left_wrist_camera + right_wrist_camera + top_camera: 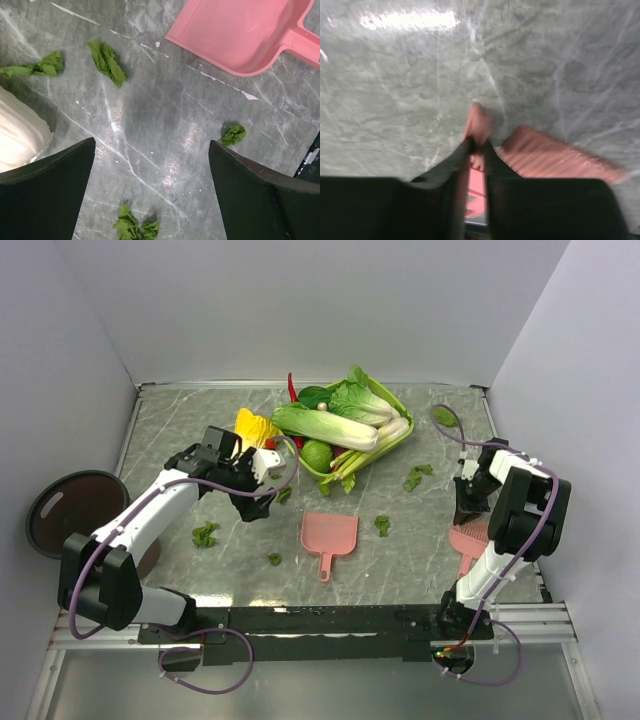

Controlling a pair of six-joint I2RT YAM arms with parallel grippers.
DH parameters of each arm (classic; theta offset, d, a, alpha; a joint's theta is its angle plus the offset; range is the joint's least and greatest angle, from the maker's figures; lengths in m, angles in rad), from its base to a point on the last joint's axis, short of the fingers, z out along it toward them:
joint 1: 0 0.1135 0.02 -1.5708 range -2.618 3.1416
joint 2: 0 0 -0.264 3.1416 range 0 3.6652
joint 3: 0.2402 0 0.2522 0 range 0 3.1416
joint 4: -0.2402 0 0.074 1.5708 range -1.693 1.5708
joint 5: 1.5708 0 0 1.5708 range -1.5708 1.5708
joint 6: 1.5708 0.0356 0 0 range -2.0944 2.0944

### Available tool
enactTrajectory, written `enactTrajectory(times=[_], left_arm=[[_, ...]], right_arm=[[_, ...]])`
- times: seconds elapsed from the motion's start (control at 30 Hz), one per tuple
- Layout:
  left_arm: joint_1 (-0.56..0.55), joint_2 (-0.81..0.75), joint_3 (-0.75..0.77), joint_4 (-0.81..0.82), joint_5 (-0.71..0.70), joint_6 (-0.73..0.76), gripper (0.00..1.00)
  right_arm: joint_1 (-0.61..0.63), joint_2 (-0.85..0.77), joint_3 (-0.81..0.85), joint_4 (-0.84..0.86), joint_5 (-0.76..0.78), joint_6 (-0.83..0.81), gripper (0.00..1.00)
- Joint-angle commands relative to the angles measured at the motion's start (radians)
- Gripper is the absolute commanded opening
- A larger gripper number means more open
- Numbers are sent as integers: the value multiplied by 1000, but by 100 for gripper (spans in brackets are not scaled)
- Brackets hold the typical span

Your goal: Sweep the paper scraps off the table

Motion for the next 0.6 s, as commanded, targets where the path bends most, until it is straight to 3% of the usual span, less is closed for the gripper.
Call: enactTrajectory(times=[0.0, 0.37, 0.47, 0.57], left_arm=[[-5, 12, 69, 0, 37, -28, 99], [-5, 69, 276, 69, 164, -152, 99], [-5, 77, 320, 156, 209, -233, 100], [-5, 75, 343, 312, 231, -367, 99]], right_arm=[[-6, 10, 20, -22, -74, 23, 0], [5, -369, 198, -197, -355, 103, 0], [14, -461, 275, -171, -454, 184, 0], [73, -524, 325, -36, -516, 297, 0]])
